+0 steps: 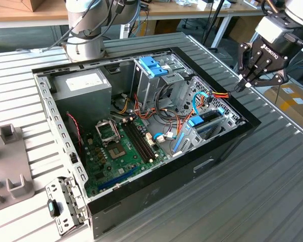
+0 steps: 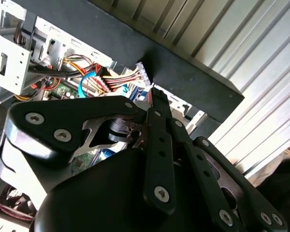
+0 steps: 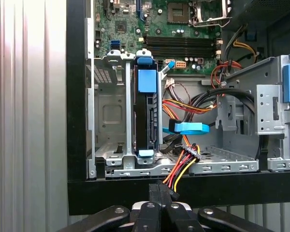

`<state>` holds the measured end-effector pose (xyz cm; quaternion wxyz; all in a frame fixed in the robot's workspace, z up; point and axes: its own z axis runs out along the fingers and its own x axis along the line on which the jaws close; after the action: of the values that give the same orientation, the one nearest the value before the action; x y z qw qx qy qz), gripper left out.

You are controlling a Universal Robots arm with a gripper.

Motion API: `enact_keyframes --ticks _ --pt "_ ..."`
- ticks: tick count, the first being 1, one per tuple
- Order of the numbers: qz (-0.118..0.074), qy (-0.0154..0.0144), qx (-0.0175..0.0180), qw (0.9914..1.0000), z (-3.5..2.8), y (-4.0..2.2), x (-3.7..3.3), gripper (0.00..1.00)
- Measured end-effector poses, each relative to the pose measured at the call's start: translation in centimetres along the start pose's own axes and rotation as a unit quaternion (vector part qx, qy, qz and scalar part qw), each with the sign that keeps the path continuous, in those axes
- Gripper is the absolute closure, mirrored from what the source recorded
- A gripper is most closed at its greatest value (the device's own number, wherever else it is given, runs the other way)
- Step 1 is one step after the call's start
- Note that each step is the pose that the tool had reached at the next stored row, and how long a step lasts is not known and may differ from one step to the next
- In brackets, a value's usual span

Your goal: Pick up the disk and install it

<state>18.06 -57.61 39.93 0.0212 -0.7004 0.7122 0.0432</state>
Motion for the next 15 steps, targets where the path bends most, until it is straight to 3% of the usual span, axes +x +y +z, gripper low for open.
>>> enact_keyframes --ticks 7,15 --pt "-0.002 0.0 0.0013 1.0 0.0 0.01 0.0 0.89" --pt "-0.038 0.0012 -0.002 0.99929 0.0 0.0 0.0 0.89"
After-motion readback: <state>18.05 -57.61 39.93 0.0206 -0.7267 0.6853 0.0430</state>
